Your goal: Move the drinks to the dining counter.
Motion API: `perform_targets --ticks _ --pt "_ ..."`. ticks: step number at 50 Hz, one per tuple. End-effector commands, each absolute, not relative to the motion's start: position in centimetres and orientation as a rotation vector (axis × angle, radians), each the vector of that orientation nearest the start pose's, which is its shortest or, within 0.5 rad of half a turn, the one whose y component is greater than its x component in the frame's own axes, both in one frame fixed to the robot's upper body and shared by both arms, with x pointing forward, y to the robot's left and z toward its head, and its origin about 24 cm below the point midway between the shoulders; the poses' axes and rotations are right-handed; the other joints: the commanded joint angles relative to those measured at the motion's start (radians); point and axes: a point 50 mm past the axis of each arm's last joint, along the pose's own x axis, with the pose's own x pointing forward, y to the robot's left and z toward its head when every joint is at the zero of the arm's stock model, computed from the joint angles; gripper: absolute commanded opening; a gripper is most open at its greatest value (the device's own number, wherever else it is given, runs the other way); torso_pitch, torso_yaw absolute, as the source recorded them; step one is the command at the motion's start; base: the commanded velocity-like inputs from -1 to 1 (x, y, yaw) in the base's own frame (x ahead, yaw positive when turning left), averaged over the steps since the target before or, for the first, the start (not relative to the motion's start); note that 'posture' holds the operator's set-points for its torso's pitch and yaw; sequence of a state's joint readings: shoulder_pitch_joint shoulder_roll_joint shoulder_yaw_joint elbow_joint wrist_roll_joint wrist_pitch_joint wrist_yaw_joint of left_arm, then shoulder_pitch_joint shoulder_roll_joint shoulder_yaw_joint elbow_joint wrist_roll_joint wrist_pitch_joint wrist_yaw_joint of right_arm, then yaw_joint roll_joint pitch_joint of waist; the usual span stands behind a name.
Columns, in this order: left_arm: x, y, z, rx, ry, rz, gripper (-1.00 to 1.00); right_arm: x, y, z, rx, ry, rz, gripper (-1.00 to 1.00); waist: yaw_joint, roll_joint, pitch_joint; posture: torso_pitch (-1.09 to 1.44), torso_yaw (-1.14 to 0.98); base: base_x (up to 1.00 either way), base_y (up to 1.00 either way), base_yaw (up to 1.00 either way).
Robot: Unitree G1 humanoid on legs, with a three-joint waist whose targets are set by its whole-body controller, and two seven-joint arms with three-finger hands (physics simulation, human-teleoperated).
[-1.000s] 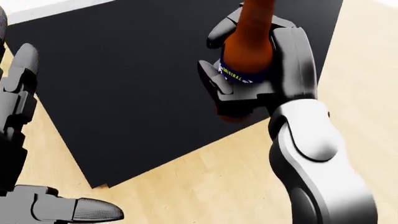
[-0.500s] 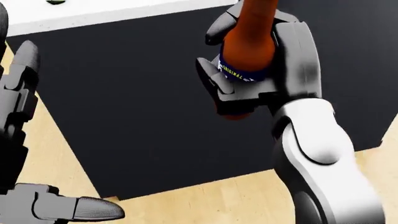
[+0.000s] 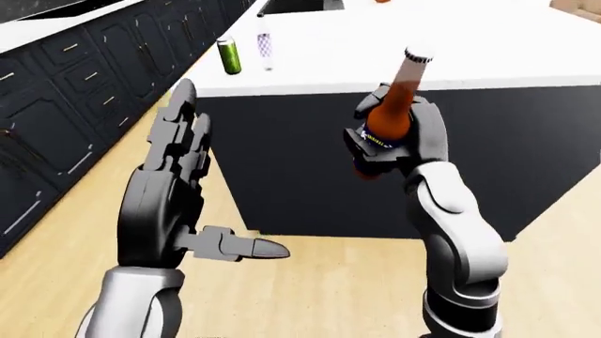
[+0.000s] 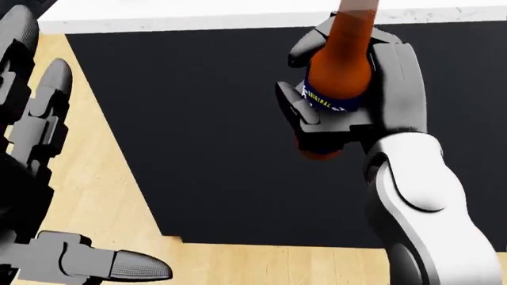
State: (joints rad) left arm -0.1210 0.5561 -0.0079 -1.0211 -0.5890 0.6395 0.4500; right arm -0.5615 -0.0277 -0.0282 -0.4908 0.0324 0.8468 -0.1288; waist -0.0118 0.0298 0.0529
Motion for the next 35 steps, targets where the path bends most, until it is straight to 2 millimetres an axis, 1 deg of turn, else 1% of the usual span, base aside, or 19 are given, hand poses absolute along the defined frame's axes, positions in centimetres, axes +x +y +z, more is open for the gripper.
perform_targets --ticks 1,3,4,5,7,8,9,10,12,19,22,24,25,26,27,28,30,31,35 --pt "18.73 15.49 23.09 0.096 -0.449 -0.071 1.00 28.61 -11.08 24.12 0.007 -0.311 0.070 -1.00 0.021 0.000 -0.027 0.00 0.00 0.00 0.00 1.00" --pt "18.75 15.48 23.07 0.096 -0.448 -0.070 1.00 28.63 -11.17 24.02 0.007 -0.309 0.065 -1.00 0.016 0.014 -0.031 0.00 0.00 0.00 0.00 1.00" --pt "18.76 15.47 23.06 0.097 -0.449 -0.070 1.00 28.71 -11.35 24.00 0.014 -0.300 0.054 -1.00 -0.018 0.015 -0.016 0.00 0.00 0.00 0.00 0.00" --pt "18.75 15.48 23.01 0.097 -0.448 -0.069 1.00 28.65 -11.41 24.08 0.013 -0.305 0.052 -1.00 -0.008 0.018 -0.024 0.00 0.00 0.00 0.00 0.00" --pt "18.80 15.48 23.12 0.100 -0.450 -0.068 1.00 28.60 -11.45 24.10 0.014 -0.307 0.053 -1.00 -0.018 0.054 -0.036 0.00 0.00 0.00 0.00 0.00" --pt "18.80 15.49 23.15 0.100 -0.450 -0.068 1.00 28.57 -11.43 24.13 0.014 -0.306 0.053 -1.00 -0.025 0.055 -0.040 0.00 0.00 0.00 0.00 0.00" --pt "18.79 15.49 23.15 0.101 -0.451 -0.068 1.00 28.54 -11.41 24.11 0.011 -0.304 0.054 -1.00 -0.015 0.040 -0.024 0.00 0.00 0.00 0.00 0.00" --pt "18.78 15.52 23.14 0.102 -0.451 -0.068 1.00 28.52 -11.40 24.14 0.012 -0.306 0.056 -1.00 -0.010 0.044 -0.057 0.00 0.00 0.36 0.00 0.00" --pt "18.83 15.55 23.16 0.101 -0.449 -0.065 1.00 28.45 -11.38 24.18 0.020 -0.306 0.063 -1.00 -0.007 0.034 0.013 0.00 0.00 0.73 -0.02 0.00" --pt "18.85 15.70 23.47 0.100 -0.453 -0.066 1.00 28.40 -11.19 24.54 0.013 -0.317 0.069 -1.00 0.023 0.005 0.002 0.00 0.00 0.80 -0.04 0.00" --pt "18.85 15.68 23.49 0.100 -0.454 -0.067 1.00 28.45 -11.22 24.63 0.010 -0.317 0.065 -1.00 0.039 -0.014 -0.001 0.00 0.00 0.77 -0.03 0.00" --pt "18.84 15.67 23.59 0.099 -0.457 -0.069 1.00 28.40 -11.21 24.76 0.007 -0.319 0.065 -1.00 0.046 -0.041 -0.006 0.00 0.00 0.65 0.00 0.00" --pt "18.84 15.67 23.65 0.099 -0.458 -0.069 1.00 28.39 -11.20 24.81 0.006 -0.319 0.065 -1.00 0.045 -0.066 -0.014 0.00 0.00 0.59 0.00 0.00" --pt "18.83 15.65 23.69 0.099 -0.459 -0.070 1.00 28.40 -11.21 24.84 0.006 -0.319 0.064 -1.00 0.036 -0.111 -0.031 0.00 0.00 0.55 0.00 0.00" --pt "18.82 15.63 23.72 0.100 -0.459 -0.070 1.00 28.43 -11.22 24.83 0.005 -0.319 0.064 -1.00 0.028 -0.078 -0.009 0.00 0.00 0.52 0.00 0.00" --pt "18.81 15.63 23.74 0.100 -0.460 -0.070 1.00 28.44 -11.24 24.85 0.006 -0.320 0.063 -1.00 0.037 -0.083 -0.011 0.00 0.00 0.48 0.00 0.00" --pt "18.80 15.60 23.70 0.101 -0.459 -0.070 1.00 28.43 -11.22 24.90 0.008 -0.323 0.065 -1.00 0.023 -0.075 -0.021 0.00 0.00 0.32 0.00 0.00" --pt "18.81 15.62 23.72 0.100 -0.459 -0.069 1.00 28.41 -11.19 24.89 0.009 -0.326 0.068 -1.00 0.021 -0.066 -0.028 0.00 0.00 0.23 0.00 0.00" --pt "18.81 15.54 23.56 0.100 -0.458 -0.070 1.00 28.46 -11.28 24.86 0.014 -0.330 0.069 -1.00 0.012 -0.015 -0.013 0.00 0.00 0.23 0.00 0.00"
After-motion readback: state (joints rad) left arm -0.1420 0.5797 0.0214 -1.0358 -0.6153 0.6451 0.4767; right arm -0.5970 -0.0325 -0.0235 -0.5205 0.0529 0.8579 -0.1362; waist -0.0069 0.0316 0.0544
